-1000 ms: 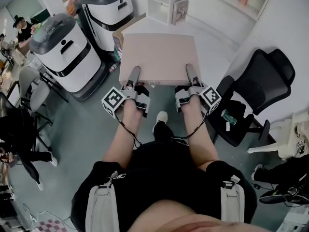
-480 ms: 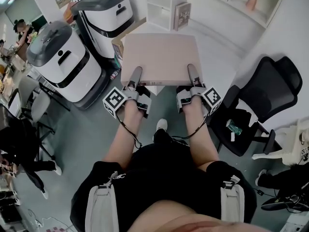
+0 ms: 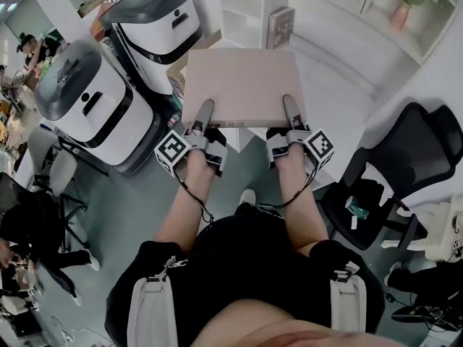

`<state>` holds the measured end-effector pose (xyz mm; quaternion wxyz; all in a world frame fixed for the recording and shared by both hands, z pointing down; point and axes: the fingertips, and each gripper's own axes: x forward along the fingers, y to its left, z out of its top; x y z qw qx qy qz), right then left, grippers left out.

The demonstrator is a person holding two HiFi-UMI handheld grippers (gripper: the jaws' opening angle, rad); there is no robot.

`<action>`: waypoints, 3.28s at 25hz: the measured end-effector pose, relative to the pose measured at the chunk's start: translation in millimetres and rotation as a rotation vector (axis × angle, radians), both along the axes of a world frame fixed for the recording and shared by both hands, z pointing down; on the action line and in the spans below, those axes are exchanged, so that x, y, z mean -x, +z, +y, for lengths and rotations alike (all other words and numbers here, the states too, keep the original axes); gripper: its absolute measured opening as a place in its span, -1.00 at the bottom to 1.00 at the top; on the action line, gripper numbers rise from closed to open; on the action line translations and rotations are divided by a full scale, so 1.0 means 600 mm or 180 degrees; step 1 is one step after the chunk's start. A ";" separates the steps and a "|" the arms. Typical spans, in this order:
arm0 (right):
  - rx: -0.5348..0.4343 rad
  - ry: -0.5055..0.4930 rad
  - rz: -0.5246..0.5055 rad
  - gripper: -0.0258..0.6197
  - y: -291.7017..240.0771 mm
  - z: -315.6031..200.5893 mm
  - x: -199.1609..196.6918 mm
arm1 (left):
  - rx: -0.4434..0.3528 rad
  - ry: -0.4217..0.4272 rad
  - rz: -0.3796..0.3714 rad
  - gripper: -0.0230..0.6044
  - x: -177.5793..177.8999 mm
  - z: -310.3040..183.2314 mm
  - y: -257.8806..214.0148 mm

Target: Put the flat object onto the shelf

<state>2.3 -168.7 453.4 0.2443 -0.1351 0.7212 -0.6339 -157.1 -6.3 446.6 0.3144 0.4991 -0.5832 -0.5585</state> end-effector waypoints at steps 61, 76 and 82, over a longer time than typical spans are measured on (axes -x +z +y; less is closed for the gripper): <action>-0.0278 0.2179 0.0256 -0.02 -0.100 -0.365 0.099 | -0.0158 0.2384 0.0010 -0.03 0.203 -0.607 -0.093; -0.0462 0.2144 0.0267 -0.02 -0.141 -0.364 0.105 | -0.0323 0.2382 -0.0078 -0.03 0.206 -0.603 -0.132; -0.0600 0.2113 0.0265 -0.02 -0.173 -0.366 0.100 | -0.0445 0.2366 -0.0115 -0.03 0.201 -0.601 -0.163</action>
